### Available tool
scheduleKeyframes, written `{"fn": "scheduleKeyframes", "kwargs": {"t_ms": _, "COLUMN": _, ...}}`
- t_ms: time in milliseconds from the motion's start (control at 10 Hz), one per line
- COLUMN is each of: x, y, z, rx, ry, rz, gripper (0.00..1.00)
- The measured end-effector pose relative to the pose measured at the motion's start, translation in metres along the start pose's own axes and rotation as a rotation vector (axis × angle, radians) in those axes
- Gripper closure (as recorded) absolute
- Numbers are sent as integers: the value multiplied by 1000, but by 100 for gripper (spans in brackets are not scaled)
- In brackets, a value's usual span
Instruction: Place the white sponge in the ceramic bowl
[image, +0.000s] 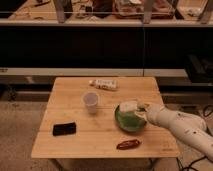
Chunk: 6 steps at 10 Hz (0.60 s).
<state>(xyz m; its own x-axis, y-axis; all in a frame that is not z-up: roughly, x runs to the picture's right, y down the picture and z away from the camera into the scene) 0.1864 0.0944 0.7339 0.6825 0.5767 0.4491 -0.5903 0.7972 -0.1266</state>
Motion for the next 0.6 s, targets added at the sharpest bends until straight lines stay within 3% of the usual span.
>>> {"fn": "scheduleKeyframes", "kwargs": {"t_ms": 600, "x": -1, "y": 1, "z": 1, "rx": -3, "ry": -1, "rz": -6, "gripper": 20}}
